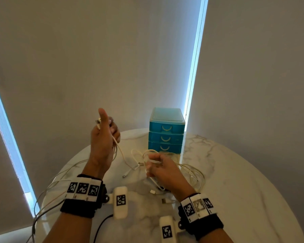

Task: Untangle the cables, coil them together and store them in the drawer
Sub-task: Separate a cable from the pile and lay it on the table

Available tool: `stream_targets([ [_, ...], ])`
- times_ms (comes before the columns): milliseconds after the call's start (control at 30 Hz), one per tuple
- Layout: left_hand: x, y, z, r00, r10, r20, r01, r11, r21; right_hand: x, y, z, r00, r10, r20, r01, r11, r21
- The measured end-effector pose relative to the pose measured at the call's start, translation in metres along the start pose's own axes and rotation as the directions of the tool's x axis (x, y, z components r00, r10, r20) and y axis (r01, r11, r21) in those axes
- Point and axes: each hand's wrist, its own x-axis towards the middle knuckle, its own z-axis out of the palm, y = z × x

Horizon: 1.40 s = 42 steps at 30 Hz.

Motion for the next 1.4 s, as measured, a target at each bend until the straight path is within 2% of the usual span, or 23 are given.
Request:
stream_targets([
  [100, 0.009, 0.019, -0.004, 0.999, 0.030, -0.029, -0.032, 0.996, -0.087, 0.003, -0.001, -0.010, 0.995, -0.028, -0.095, 0.016, 0.993, -0.120],
  [167, 0.013, 0.028, 0.000, 0.998, 0.057, -0.007, -0.057, 0.996, -0.063, 0.001, -0.011, -0.009, 0.991, -0.085, -0.099, 0.061, 0.973, -0.221],
  [233, 0.016, 0.035, 0.010, 0.996, 0.078, 0.046, -0.079, 0.997, 0.008, 0.000, -0.029, 0.005, 0.982, -0.191, -0.016, 0.169, 0.900, -0.402],
  [300, 0.017, 0.043, 0.022, 0.993, 0.074, 0.096, -0.079, 0.995, 0.055, 0.002, -0.047, 0.024, 0.951, -0.294, 0.097, 0.291, 0.742, -0.604],
  [333, 0.019, 0.047, 0.028, 0.991, 0.073, 0.110, -0.079, 0.996, 0.047, 0.005, -0.055, 0.032, 0.937, -0.308, 0.162, 0.334, 0.663, -0.670],
  [400, 0.024, 0.056, 0.035, 0.992, 0.069, 0.103, -0.070, 0.998, 0.004, 0.018, -0.063, 0.043, 0.939, -0.234, 0.252, 0.344, 0.606, -0.717],
  [500, 0.032, 0.070, 0.034, 0.996, 0.075, 0.052, -0.071, 0.994, -0.086, 0.042, -0.060, 0.043, 0.949, -0.186, 0.256, 0.316, 0.595, -0.739],
  [667, 0.045, 0.094, 0.017, 0.993, 0.118, -0.025, -0.120, 0.980, -0.158, 0.067, -0.068, 0.012, 0.970, -0.230, 0.082, 0.220, 0.676, -0.703],
  [767, 0.047, 0.103, 0.013, 0.991, 0.127, -0.035, -0.131, 0.968, -0.213, 0.066, -0.092, -0.012, 0.934, -0.356, -0.046, 0.240, 0.715, -0.657],
  [833, 0.046, 0.104, 0.013, 0.994, 0.105, -0.016, -0.106, 0.967, -0.231, 0.064, -0.109, -0.028, 0.914, -0.383, -0.135, 0.255, 0.799, -0.545],
  [900, 0.045, 0.103, 0.012, 0.996, 0.073, 0.046, -0.067, 0.989, -0.131, 0.059, -0.124, -0.043, 0.904, -0.387, -0.183, 0.269, 0.846, -0.461],
  [933, 0.044, 0.103, 0.012, 0.994, 0.041, 0.104, -0.037, 0.999, -0.040, 0.058, -0.131, -0.051, 0.888, -0.414, -0.199, 0.290, 0.841, -0.457],
  [1000, 0.040, 0.100, 0.019, 0.977, -0.033, 0.213, -0.017, 0.973, 0.229, 0.053, -0.145, -0.065, 0.855, -0.477, -0.201, 0.341, 0.812, -0.474],
  [1067, 0.030, 0.096, 0.033, 0.964, -0.068, 0.258, -0.091, 0.827, 0.556, 0.046, -0.160, -0.071, 0.846, -0.503, -0.176, 0.384, 0.805, -0.453],
  [1133, 0.020, 0.091, 0.050, 0.943, -0.081, 0.322, -0.200, 0.635, 0.746, 0.040, -0.173, -0.072, 0.838, -0.530, -0.129, 0.415, 0.773, -0.479],
  [1200, 0.012, 0.087, 0.063, 0.898, -0.153, 0.413, -0.285, 0.512, 0.810, 0.035, -0.182, -0.070, 0.829, -0.553, -0.085, 0.433, 0.730, -0.529],
  [1267, 0.008, 0.088, 0.068, 0.845, -0.236, 0.480, -0.350, 0.435, 0.830, 0.032, -0.188, -0.068, 0.825, -0.559, -0.086, 0.433, 0.722, -0.540],
  [1300, 0.008, 0.089, 0.069, 0.827, -0.252, 0.503, -0.368, 0.435, 0.822, 0.030, -0.191, -0.069, 0.823, -0.559, -0.104, 0.428, 0.729, -0.534],
  [1333, 0.008, 0.089, 0.068, 0.821, -0.236, 0.520, -0.371, 0.470, 0.801, 0.028, -0.192, -0.071, 0.819, -0.560, -0.122, 0.425, 0.737, -0.526],
  [1400, 0.010, 0.091, 0.065, 0.854, -0.119, 0.507, -0.364, 0.558, 0.746, 0.024, -0.189, -0.072, 0.829, -0.539, -0.150, 0.408, 0.766, -0.496],
])
